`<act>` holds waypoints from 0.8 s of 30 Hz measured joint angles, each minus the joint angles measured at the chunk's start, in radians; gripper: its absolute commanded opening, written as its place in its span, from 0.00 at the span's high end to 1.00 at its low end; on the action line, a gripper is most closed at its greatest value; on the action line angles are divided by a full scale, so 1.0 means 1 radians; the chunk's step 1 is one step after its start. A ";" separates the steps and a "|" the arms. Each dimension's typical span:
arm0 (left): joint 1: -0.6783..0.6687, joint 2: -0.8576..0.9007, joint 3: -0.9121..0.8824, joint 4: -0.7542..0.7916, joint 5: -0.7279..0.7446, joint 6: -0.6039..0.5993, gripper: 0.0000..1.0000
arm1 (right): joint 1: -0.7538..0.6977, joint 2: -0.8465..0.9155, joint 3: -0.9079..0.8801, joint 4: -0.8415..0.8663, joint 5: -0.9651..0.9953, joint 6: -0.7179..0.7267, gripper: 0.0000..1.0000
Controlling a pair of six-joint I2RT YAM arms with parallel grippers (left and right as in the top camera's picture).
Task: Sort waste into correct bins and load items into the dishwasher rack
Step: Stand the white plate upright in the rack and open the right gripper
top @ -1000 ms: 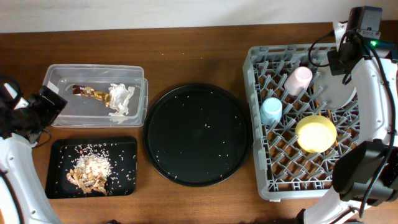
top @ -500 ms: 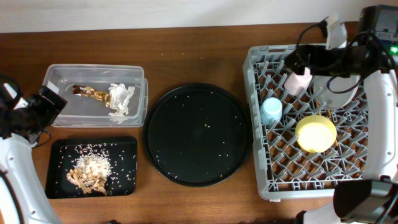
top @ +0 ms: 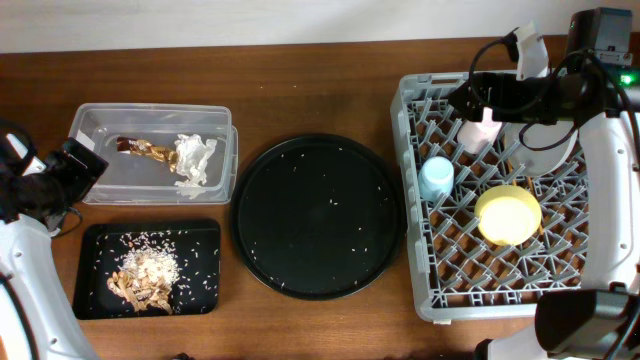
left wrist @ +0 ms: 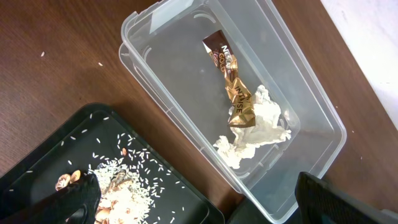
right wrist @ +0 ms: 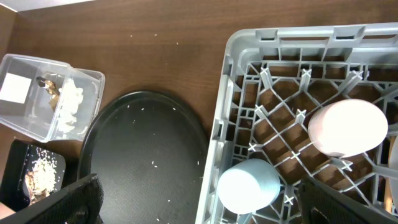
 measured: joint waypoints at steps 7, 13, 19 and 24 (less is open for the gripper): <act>0.000 0.000 0.000 0.000 0.000 0.000 0.01 | 0.000 -0.021 -0.002 -0.001 0.000 0.001 0.02; 0.000 0.000 0.000 -0.001 0.000 0.000 0.01 | 0.067 -0.584 0.003 0.148 0.036 -0.001 0.02; 0.000 -0.003 0.000 -0.001 0.000 0.000 0.01 | 0.234 -1.176 -0.356 0.456 0.204 -0.004 0.02; 0.000 -0.005 0.000 -0.001 -0.001 0.000 0.01 | 0.235 -1.481 -1.001 0.845 0.272 -0.002 0.02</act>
